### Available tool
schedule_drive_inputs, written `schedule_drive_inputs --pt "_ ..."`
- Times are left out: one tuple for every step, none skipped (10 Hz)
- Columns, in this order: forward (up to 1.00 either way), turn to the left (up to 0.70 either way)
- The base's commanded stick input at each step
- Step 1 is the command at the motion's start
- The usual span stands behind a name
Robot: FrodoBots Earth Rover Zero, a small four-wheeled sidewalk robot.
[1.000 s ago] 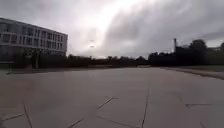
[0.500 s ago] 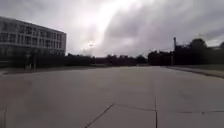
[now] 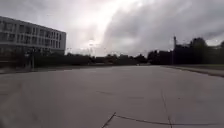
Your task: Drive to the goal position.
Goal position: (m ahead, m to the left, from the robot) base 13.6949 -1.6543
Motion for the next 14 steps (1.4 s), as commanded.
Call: schedule_drive_inputs --pt "0.70 0.00" --pt "0.70 0.00" --pt "0.70 0.00" --pt "0.70 0.00" --pt "0.70 0.00" --pt "0.70 -0.24" --pt "0.70 -0.35" --pt "0.70 -0.35" --pt "0.70 -0.35" --pt "0.70 -0.24" --pt "0.70 0.00" --pt "0.70 0.00" --pt "0.70 0.00" --pt "0.70 0.00"
